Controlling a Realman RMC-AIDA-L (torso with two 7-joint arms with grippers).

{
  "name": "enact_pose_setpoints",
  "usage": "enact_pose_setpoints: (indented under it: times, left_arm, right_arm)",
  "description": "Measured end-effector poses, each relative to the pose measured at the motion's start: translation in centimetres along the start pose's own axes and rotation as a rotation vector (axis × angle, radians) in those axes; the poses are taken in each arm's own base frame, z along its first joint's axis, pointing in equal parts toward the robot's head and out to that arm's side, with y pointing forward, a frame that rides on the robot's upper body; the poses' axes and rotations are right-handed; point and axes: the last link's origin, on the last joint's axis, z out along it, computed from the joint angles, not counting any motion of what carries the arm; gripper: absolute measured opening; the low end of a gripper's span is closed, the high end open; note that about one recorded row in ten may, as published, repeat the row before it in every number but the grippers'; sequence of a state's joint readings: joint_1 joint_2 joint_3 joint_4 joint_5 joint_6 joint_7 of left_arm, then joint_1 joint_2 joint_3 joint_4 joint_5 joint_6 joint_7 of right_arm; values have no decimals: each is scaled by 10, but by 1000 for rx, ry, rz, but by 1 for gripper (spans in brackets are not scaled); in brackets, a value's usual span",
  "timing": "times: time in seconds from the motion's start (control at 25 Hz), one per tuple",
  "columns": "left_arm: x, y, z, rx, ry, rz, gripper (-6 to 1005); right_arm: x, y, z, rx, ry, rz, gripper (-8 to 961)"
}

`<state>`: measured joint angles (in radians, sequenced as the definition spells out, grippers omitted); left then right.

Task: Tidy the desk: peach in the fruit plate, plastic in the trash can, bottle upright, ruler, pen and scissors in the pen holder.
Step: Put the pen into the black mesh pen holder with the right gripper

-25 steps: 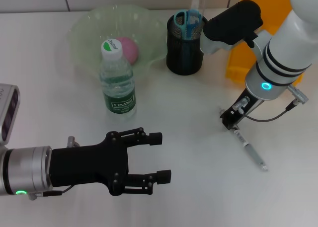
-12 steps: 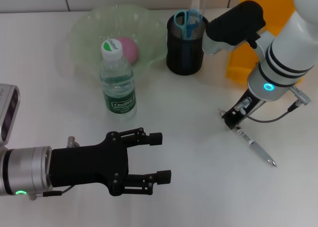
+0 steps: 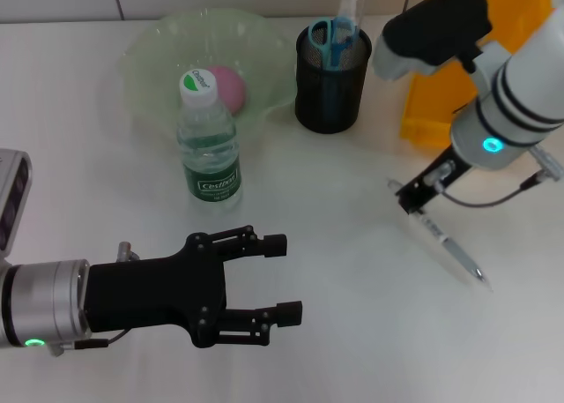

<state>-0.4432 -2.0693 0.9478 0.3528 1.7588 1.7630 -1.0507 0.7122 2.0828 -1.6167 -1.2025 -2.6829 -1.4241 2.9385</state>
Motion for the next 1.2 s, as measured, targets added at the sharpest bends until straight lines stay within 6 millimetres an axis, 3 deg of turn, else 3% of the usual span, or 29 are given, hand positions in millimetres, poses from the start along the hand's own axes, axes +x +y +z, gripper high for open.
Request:
enact_pose_setpoints:
  times: [0.44, 0.68, 0.96, 1.2]
  left_arm:
    - [1, 0, 0, 2, 8, 1, 846]
    - [3, -1, 1, -1, 9, -4, 846]
    - [3, -1, -1, 14, 26, -7, 846]
    - [4, -3, -1, 31, 38, 0, 846]
  right_arm:
    - [6, -37, -53, -158, -348, 44, 112]
    - [1, -62, -88, -247, -676, -10, 111]
    - [1, -78, -88, -276, -1029, -9, 111]
    - [-9, -88, -56, -263, -1288, 36, 125]
